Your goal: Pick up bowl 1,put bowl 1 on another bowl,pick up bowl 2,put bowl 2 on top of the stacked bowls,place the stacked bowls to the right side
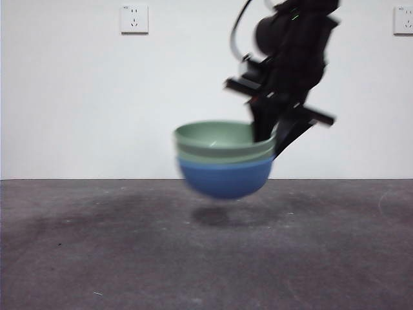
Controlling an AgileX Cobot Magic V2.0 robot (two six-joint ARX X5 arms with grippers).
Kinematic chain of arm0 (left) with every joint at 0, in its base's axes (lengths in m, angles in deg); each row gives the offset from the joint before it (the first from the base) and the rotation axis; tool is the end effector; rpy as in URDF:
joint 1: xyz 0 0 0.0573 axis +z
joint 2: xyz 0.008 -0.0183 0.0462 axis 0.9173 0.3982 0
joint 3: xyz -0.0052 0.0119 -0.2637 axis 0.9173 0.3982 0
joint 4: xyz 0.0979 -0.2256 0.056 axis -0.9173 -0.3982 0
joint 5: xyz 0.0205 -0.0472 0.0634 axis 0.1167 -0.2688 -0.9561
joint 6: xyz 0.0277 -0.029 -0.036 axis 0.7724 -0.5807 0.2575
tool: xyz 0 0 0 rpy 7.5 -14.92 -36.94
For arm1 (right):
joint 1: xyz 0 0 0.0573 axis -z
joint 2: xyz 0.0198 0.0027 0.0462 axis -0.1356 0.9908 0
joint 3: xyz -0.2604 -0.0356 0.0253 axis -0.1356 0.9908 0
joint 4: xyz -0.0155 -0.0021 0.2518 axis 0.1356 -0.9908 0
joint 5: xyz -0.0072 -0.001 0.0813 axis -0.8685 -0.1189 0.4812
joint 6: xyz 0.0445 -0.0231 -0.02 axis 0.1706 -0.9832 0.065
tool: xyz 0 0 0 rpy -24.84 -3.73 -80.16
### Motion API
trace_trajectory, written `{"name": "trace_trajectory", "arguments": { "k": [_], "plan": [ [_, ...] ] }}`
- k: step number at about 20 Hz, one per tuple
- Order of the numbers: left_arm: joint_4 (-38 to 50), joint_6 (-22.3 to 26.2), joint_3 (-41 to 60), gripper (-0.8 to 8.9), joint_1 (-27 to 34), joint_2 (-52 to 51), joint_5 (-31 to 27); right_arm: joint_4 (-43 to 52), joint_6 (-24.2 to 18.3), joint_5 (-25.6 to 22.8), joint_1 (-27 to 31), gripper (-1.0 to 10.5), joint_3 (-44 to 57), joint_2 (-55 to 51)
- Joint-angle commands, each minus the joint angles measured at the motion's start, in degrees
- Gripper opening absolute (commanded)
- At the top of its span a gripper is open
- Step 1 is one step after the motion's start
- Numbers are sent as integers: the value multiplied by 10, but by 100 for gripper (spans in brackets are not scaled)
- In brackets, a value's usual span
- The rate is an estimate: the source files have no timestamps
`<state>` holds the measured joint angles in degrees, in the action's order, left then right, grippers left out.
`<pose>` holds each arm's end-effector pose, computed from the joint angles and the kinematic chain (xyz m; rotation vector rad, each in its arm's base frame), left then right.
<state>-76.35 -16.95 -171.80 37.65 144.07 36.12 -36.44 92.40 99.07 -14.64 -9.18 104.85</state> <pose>0.1292 -0.0756 0.4382 0.0849 0.5568 -0.6151 0.3628 0.1571 0.2510 -0.0060 1.2786 0.4705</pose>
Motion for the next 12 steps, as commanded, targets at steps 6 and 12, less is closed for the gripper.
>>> {"name": "trace_trajectory", "arguments": {
  "k": [6, 12],
  "plan": [
    [4, 2, -1, 377, 1, 0, -1, 14, -14, -1, 120, -17, 3, -5],
    [4, -2, -1, 377, 1, 0, 0, 21, -19, -2, 166, -17, 3, 18]
  ]
}}
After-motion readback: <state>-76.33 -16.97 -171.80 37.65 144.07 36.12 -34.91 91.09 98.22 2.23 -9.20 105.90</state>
